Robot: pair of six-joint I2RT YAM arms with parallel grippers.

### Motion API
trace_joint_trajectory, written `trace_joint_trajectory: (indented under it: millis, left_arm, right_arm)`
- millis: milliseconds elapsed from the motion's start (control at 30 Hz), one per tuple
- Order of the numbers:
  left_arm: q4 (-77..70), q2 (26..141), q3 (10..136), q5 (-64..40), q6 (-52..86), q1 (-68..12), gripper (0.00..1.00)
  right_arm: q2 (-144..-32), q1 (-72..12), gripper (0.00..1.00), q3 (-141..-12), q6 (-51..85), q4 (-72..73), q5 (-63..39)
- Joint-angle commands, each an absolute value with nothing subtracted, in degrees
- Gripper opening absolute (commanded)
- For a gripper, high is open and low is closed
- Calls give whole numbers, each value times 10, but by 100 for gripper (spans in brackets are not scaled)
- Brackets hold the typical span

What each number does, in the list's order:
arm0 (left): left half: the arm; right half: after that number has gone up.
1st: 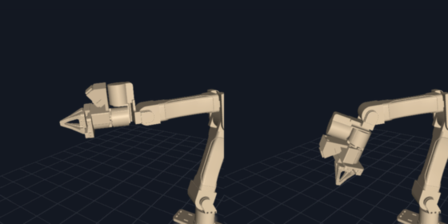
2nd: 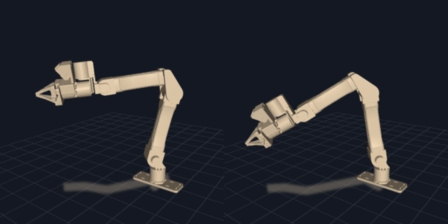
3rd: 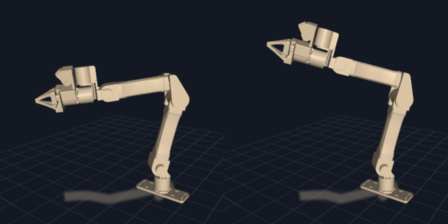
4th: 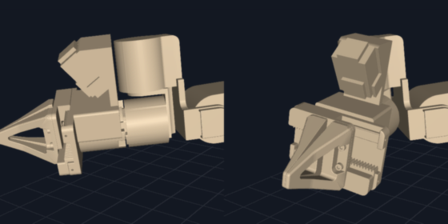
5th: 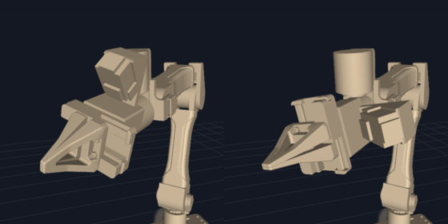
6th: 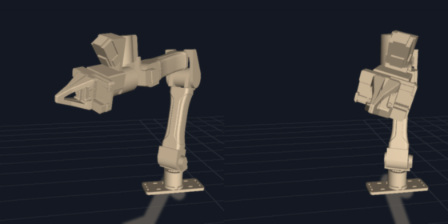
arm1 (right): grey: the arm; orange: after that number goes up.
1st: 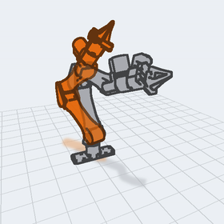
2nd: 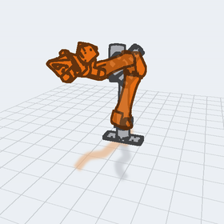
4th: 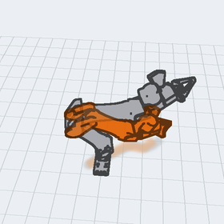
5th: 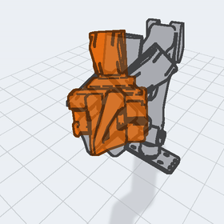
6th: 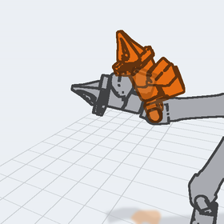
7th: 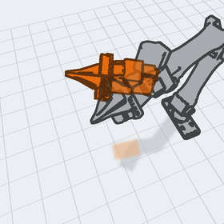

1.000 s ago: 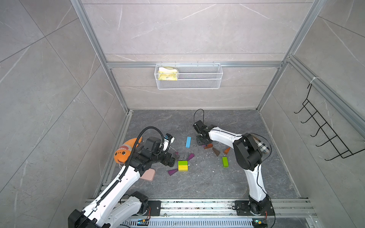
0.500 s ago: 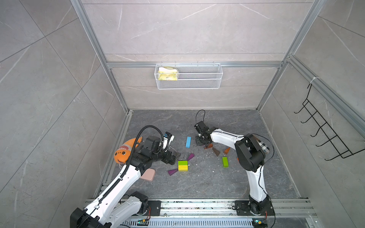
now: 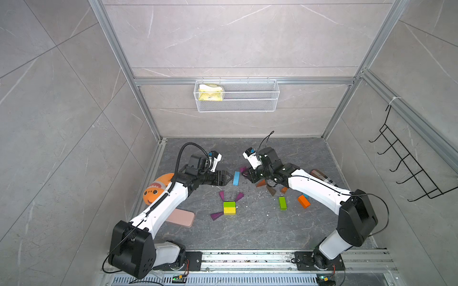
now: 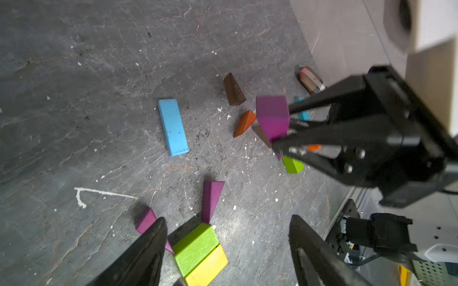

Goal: Assemble a small pinwheel with building blocks
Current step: Pick up the building block from the center of the board.

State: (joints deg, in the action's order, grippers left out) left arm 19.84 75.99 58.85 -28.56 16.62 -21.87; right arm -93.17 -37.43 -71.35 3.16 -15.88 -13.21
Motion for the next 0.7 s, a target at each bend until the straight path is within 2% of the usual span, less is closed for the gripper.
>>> trace_joint_trajectory:
  millis: [0,167,267,667]
  left_arm:
    - [201,768,611,-350,204,-202,77]
    - [174,794,621,-407,230,-194,76]
    - [182,823,631,-454,224,-194,71]
    - [180,854,623,-480,206,-195,61]
  right_arm:
    - [-919,-397,10,-687,-33,-153,-132]
    - [-898,-422,10,-668,-48,-132,-75]
    - [-902,-435,10,-679,-52,-133,-52]
    - [-906,-474,10,-694,-61,-115,-31]
